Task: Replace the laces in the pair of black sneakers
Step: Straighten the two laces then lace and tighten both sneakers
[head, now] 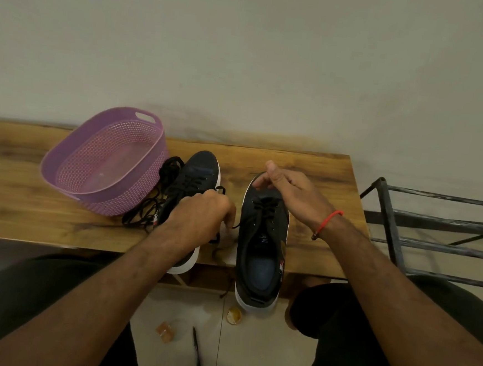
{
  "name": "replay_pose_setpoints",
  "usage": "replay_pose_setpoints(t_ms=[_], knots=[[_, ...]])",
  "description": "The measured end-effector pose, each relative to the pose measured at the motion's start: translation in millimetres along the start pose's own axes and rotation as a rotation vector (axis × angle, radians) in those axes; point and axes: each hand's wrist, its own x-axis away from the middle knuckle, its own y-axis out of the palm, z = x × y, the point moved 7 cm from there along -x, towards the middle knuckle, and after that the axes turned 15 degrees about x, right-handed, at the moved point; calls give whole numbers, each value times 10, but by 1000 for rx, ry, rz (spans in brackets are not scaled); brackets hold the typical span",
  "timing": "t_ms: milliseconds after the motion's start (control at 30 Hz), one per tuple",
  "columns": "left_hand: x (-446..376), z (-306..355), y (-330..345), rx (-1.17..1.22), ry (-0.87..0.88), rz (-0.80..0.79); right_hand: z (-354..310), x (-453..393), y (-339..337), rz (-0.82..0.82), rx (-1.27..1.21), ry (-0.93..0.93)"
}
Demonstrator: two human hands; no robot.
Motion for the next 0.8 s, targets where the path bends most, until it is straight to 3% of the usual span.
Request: replay_pose_setpoints(t_ms=[100,267,533,800], knots=[[-53,68,13,-94,83,161,-9,14,-2,4,-1,0],[-64,77,28,-307,58,207,-12,24,-27,17,0,-3],[-40,-12,203,-521,-139,94,-52,25,-29,19,22,-20],[-52,-30,242,-570,-146,87,-52,35,-37,12,20,-24]])
